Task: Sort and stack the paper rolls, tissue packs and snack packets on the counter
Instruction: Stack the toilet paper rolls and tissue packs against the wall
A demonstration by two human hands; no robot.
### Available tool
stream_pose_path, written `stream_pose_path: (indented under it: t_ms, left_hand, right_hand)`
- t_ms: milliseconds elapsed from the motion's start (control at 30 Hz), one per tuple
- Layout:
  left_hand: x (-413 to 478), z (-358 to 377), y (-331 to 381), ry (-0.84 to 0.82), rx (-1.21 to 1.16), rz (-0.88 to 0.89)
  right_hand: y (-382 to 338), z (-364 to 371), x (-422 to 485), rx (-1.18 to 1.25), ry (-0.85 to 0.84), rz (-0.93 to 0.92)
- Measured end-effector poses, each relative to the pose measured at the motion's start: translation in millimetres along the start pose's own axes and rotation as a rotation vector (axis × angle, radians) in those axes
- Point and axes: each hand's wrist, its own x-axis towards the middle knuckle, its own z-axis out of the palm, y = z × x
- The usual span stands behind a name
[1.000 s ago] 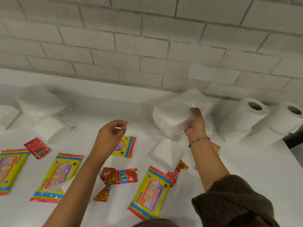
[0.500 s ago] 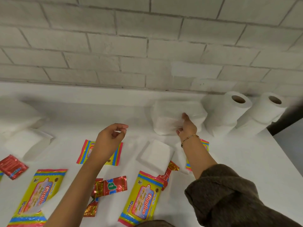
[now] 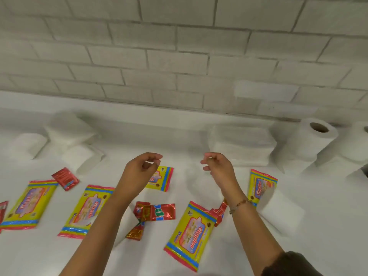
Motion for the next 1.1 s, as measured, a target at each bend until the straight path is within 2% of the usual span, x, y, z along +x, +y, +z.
stream_pose_path:
  t_ms: [133, 267, 367, 500, 567, 667, 800, 933, 1100]
  left_hand:
    - [-6, -57, -23, 0.097, 0.001, -0.043]
    - [-2, -98, -45, 0.172, 0.005, -0.067]
    - [0, -145, -78, 0.143, 0.000, -0.068]
    - [15, -213, -123, 0.015, 0.030, -0.104]
    - [23, -248, -144, 0.012, 0.020, -0.110]
    - [41, -289, -175, 0.026, -0.026, -0.210]
    - [84, -314, -216, 0.007, -0.141, -0.451]
    - [117, -310, -229, -0.018, -0.289, -0.656]
    - [153, -301, -226, 0.113, -0.480, -0.717]
  right_hand:
    - [-9, 47, -22, -0.208, -0.148, -0.214]
    - [-19, 91, -31, -0.306, -0.219, -0.308]
    - [-19, 153, -39, -0.361, -0.257, -0.337]
    - [-12, 234, -49, -0.317, -0.199, -0.335]
    - [-8, 271, -57, -0.341, -0.198, -0.336]
    - [-5, 308, -65, -0.408, -0.188, -0.336]
    - [-6, 329, -63, -0.497, -0.111, -0.326]
    - [-7, 330, -57, -0.556, -0.050, -0.314]
    - [-5, 326, -48, -0.619, -0.031, -0.272]
